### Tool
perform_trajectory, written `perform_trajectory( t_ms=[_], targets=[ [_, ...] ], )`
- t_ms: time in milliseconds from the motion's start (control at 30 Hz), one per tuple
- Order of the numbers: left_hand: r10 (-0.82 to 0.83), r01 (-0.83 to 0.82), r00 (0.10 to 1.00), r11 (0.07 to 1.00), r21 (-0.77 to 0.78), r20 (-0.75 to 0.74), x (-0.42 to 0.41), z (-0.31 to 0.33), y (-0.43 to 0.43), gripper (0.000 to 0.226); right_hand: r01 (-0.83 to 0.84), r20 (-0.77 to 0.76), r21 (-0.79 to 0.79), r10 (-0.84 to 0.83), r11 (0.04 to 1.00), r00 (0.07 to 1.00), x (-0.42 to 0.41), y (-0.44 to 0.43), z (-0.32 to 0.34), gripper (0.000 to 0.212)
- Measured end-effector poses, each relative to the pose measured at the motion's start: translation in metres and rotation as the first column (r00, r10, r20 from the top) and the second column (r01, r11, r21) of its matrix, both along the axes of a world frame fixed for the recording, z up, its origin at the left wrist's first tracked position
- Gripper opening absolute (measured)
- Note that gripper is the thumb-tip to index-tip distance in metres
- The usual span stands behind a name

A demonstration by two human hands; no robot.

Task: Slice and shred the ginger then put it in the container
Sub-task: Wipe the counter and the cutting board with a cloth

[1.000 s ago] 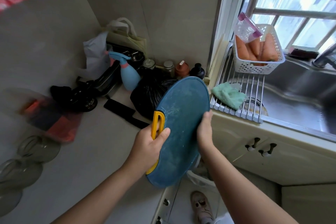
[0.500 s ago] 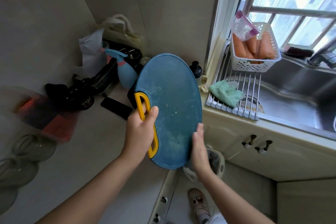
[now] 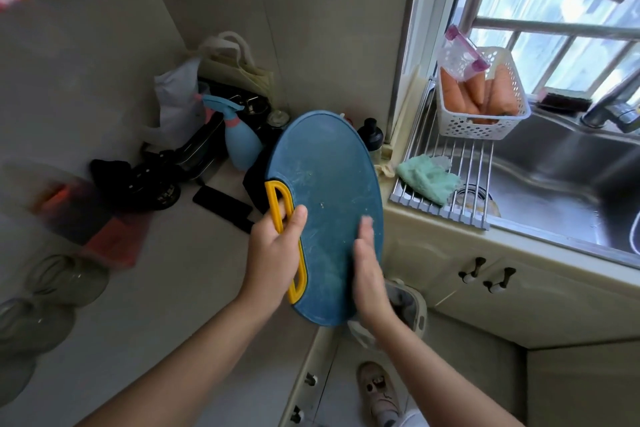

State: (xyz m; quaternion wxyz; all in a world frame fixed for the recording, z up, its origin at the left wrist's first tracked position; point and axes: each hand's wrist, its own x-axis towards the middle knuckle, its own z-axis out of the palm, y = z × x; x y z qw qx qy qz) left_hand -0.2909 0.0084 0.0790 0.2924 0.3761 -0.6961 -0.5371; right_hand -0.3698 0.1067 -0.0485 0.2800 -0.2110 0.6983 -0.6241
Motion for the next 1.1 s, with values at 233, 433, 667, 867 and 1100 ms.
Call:
perform_trajectory(
  t_ms=[233, 433, 667, 867, 1100],
  targets=[
    [0.004, -0.004, 1.0, 1.0, -0.022, -0.024, 0.004, 0.005, 0.005, 0.026, 0.06, -0.073, 0.045, -0.057, 0.997, 0.996, -0.002, 0.007, 0.015, 0.05],
    [-0.031, 0.034, 0.997, 0.998, 0.044, -0.069, 0.008, 0.0, 0.01, 0.014, -0.265, -0.456, -0.094, 0.195, 0.96, 0.868, 0.014, -0.015, 0.05, 0.048],
    [0.049, -0.046, 0.998, 0.996, 0.071, -0.04, 0.014, 0.004, 0.011, 0.026, 0.092, 0.26, 0.298, -0.173, 0.95, 0.95, -0.029, 0.032, -0.035, 0.085],
    [0.079, -0.072, 0.993, 0.994, 0.078, -0.092, 0.016, 0.002, 0.008, 0.04, 0.165, 0.17, 0.173, -0.194, 0.971, 0.966, -0.045, 0.037, -0.009, 0.03],
    [0.146, -0.114, 0.98, 0.969, 0.221, -0.133, 0.032, 0.004, -0.013, 0.034, 0.236, -0.278, 0.579, -0.083, 0.78, 0.957, -0.068, 0.053, -0.015, 0.039]
  ],
)
